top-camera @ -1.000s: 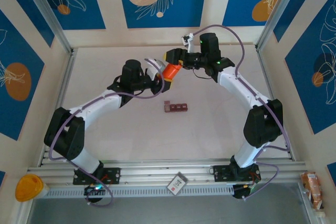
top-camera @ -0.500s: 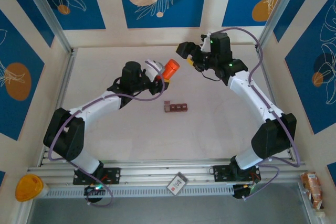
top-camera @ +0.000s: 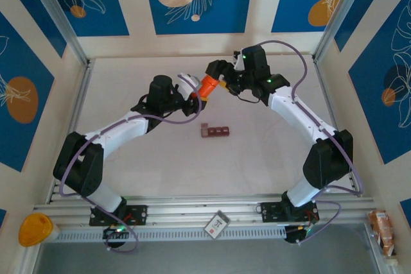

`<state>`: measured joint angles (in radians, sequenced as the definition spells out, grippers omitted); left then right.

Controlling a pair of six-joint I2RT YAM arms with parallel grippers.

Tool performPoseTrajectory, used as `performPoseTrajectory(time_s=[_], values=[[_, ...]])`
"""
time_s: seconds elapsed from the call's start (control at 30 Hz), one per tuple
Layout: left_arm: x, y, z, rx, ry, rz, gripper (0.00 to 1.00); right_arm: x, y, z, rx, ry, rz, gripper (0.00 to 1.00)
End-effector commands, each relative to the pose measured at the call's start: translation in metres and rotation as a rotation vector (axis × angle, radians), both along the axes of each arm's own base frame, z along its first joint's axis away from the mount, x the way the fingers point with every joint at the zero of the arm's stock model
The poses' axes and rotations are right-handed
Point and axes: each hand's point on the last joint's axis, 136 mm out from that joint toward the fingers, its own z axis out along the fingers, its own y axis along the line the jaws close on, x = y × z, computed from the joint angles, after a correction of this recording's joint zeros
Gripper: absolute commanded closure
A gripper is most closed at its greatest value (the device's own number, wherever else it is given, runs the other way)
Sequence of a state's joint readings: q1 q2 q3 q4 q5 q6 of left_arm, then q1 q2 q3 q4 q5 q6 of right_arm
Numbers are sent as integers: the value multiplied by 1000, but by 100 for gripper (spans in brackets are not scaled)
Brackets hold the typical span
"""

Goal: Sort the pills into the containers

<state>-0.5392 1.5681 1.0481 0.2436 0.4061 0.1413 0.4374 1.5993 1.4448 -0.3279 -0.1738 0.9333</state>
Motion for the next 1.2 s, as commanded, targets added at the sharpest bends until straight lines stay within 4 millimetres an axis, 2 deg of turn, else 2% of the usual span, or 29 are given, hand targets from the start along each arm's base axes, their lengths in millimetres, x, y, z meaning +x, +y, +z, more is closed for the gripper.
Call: performPoseTrajectory(time_s=[0.0,0.2,0.37,0.43,0.53,0.67,0.73,0.8,0.87,0.97,1.03,1.17], values=[[2,-4,10,-3,-37,-10,100,1,9,8,9,-15,13,20],[2,-5,11,-21,-32,-8,100,0,7,7,-10,-33,19,49],[-5,-10,23,-80,-17,-46,100,7,2,21,-16,-175,69,51],[-12,-13,33,-117,-11,-80,100,8,2,32,29,-279,153,50],[-24,-18,51,-191,13,-150,100,-1,3,48,112,-438,301,45],[-33,-21,62,-252,55,-197,100,-6,2,58,191,-440,372,41],[-30,-20,60,-245,50,-179,100,-6,2,63,188,-431,365,32],[-27,-18,56,-224,39,-159,100,-4,-1,66,175,-411,331,19],[-23,-17,52,-198,32,-143,100,-1,-7,69,158,-378,269,13],[-18,-13,47,-175,15,-111,100,8,-23,63,109,-307,132,11],[-15,-12,45,-163,1,-92,100,11,-34,53,71,-221,45,10],[-9,-7,41,-134,-22,-54,100,9,-36,40,56,-124,-9,10]])
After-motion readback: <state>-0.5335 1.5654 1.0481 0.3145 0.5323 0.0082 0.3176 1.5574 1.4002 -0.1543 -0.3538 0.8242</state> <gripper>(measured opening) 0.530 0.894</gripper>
